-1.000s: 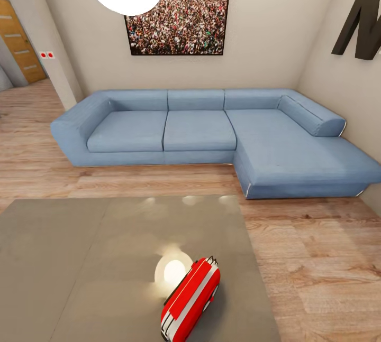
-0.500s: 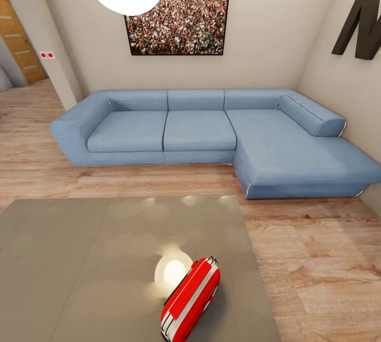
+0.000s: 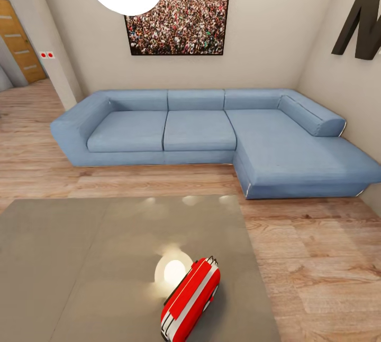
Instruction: Turn on the radio receiver that's on the table in the living room.
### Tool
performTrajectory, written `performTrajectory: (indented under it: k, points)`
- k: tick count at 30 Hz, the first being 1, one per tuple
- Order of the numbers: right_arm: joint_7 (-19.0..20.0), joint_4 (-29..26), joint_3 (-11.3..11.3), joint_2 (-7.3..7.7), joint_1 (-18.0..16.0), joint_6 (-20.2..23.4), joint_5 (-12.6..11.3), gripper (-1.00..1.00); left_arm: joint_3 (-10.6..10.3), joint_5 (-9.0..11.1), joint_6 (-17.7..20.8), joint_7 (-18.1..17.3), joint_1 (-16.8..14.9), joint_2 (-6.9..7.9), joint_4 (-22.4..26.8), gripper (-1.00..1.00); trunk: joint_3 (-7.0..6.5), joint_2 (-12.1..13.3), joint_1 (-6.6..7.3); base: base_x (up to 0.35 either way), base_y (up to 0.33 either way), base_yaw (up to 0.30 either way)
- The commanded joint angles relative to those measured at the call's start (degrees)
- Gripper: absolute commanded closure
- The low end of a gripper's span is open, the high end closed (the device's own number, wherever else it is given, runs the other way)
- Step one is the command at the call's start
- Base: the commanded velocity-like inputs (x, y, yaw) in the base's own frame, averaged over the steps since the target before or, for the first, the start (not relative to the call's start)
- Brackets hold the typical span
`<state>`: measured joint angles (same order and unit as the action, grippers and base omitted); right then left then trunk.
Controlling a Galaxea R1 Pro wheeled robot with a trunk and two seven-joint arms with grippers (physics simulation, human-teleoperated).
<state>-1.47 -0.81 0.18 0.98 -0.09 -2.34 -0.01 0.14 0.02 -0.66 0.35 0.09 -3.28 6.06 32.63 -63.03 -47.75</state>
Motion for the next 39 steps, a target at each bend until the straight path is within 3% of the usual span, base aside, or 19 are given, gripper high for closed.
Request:
performTrajectory:
  k: [1,5,6,7,12,15,21,25,30,36,39]
  points:
    - [-0.04,-0.42,0.00,0.12,0.00,0.01,0.00,-1.00,0.00,0.02,-0.01,0.02,0.00,0.18,0.18,-1.00,0.00,0.00,0.00,0.000,0.000,0.000]
    - [-0.26,-3.76,-0.32,2.79,0.00,0.47,-0.29,-1.00,0.03,0.10,-0.04,-0.24,0.00,1.92,2.70,-1.00,0.00,0.00,0.00,0.000,0.000,0.000]
    - [-0.25,-4.95,-0.42,4.10,0.00,0.67,-0.40,-1.00,0.03,0.12,-0.01,-0.38,0.00,2.67,4.00,-1.00,0.00,0.00,0.00,0.000,0.000,0.000]
    - [-0.20,-7.84,-0.54,6.56,0.00,0.88,-0.56,-1.00,0.09,0.14,0.07,-0.56,0.00,4.01,6.86,-1.00,0.00,0.00,0.00,0.000,0.000,0.000]
    - [-0.17,-14.16,-0.61,9.94,0.00,1.61,-0.67,-1.00,0.13,0.14,0.79,-0.73,0.00,6.65,13.71,-1.00,0.00,0.00,0.00,0.000,0.000,0.000]
    - [-0.43,-17.28,-0.61,11.18,0.00,2.34,-0.69,-1.00,0.13,0.10,1.71,-0.77,0.00,7.75,18.11,-1.00,0.00,0.00,0.00,0.000,0.000,0.000]
    - [-2.00,-27.80,-0.68,14.46,-0.11,8.94,-0.70,-1.00,0.18,0.09,9.69,-0.91,0.00,9.82,31.16,-1.00,0.00,0.00,0.00,0.000,0.000,0.000]
    - [-2.35,-32.13,-0.85,16.18,-1.88,12.69,-0.70,-1.00,0.20,-0.19,14.34,-1.04,0.00,10.12,39.81,-1.00,0.00,0.00,0.00,0.000,0.000,0.000]
    - [-2.45,-33.49,-1.09,17.11,-6.41,13.96,-0.70,-1.00,0.21,-0.36,16.84,-1.01,-0.03,10.15,48.24,-1.00,0.00,0.00,0.00,0.000,0.000,0.000]
    - [-2.48,-33.70,-1.42,17.35,-11.49,14.29,-0.66,-1.00,0.16,-0.38,19.27,-1.02,-1.22,9.91,51.76,-1.00,0.00,0.00,0.00,0.000,0.000,0.000]
    - [-2.42,-33.51,-1.51,17.35,-14.48,14.61,-0.68,-1.00,0.01,-0.31,22.04,-0.93,-3.83,9.73,52.19,-1.00,0.00,0.00,0.00,0.000,0.000,0.000]
